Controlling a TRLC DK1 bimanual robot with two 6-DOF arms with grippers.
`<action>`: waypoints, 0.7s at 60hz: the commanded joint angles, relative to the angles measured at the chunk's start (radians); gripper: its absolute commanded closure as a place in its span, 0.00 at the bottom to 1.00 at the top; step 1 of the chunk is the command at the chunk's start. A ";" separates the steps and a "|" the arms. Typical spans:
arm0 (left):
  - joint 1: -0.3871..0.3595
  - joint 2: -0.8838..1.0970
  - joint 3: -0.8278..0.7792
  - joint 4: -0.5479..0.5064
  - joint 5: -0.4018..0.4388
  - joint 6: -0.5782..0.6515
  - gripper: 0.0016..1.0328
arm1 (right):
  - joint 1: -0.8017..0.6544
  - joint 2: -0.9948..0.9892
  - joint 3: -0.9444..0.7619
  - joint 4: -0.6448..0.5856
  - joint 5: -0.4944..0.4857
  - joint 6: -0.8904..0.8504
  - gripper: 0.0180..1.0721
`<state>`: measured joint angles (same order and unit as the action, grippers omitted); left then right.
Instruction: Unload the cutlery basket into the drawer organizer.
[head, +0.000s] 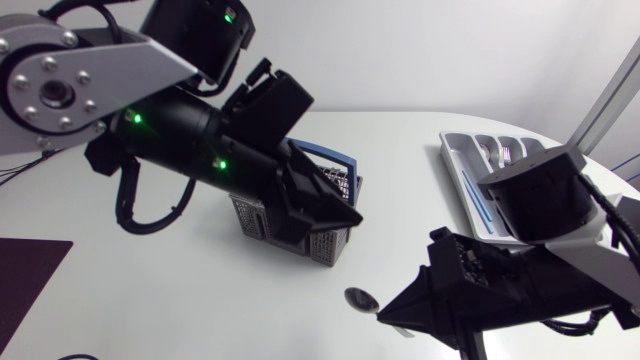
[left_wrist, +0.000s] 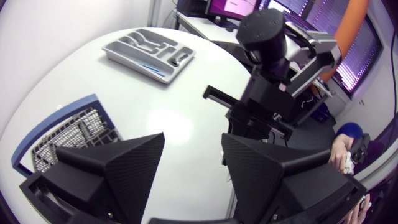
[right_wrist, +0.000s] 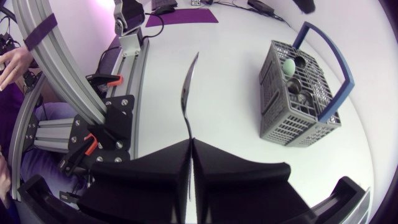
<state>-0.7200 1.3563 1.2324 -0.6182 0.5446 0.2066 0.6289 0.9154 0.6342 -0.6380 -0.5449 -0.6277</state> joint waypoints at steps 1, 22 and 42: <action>0.025 0.026 0.041 0.003 -0.017 -0.058 0.32 | -0.057 -0.012 -0.022 -0.032 0.008 -0.066 0.95; 0.091 0.066 0.053 -0.117 -0.225 -0.093 0.31 | -0.517 0.020 0.009 -0.114 0.017 -0.406 0.95; 0.105 0.073 0.027 -0.164 -0.351 -0.102 0.27 | -0.905 0.250 0.099 -0.115 0.002 -0.750 0.95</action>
<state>-0.6285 1.4086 1.2579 -0.7658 0.2104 0.1295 -0.2043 1.0985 0.6876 -0.7517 -0.5285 -1.2583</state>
